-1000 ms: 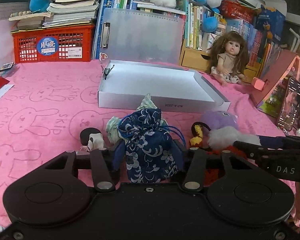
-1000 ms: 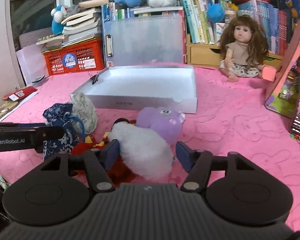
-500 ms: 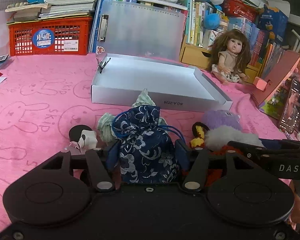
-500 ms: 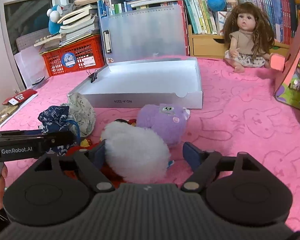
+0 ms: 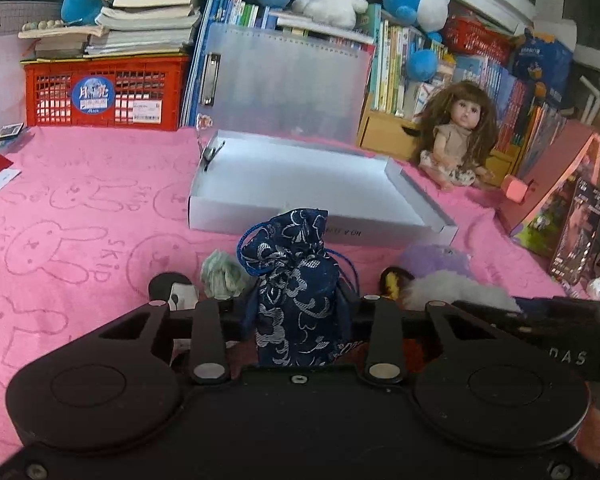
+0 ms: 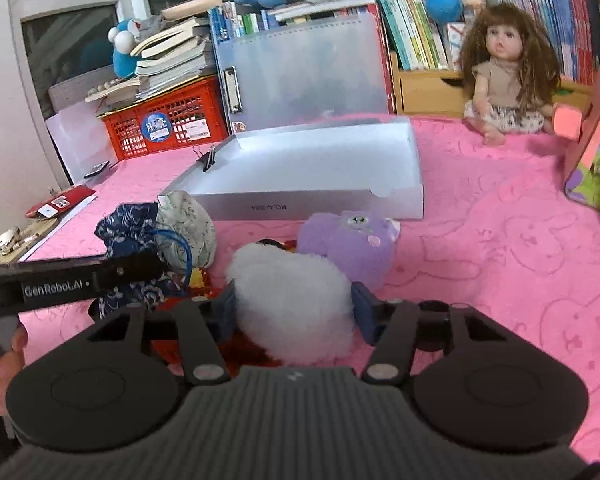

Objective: Organize objects
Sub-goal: 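Grasp the blue floral pouch with the left tool while the right tool grasps the white pompom, then carry the pouch into the white box with the left tool while the right tool carries the pompom there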

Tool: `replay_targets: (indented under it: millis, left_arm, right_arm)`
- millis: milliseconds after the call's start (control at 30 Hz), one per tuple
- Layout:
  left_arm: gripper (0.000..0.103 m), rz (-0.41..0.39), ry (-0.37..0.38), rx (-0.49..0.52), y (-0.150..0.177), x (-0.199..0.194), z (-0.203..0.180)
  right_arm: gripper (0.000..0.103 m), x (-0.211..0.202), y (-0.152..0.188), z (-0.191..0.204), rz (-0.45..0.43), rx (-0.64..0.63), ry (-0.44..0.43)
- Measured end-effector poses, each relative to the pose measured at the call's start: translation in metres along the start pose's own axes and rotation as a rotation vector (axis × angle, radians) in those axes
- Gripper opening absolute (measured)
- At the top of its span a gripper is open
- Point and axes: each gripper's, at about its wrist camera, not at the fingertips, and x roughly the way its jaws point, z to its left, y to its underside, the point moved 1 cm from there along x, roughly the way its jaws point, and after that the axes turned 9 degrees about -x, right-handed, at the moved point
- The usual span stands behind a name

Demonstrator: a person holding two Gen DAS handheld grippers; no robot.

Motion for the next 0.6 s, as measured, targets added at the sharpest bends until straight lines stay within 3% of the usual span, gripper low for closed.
replay_targets:
  millis: [600]
  left_arm:
    - [0.035, -0.043, 0.043, -0.02, -0.017, -0.015, 0.0]
  right_arm:
    - [0.06, -0.024, -0.015, -0.009, -0.092, 0.029, 0.012]
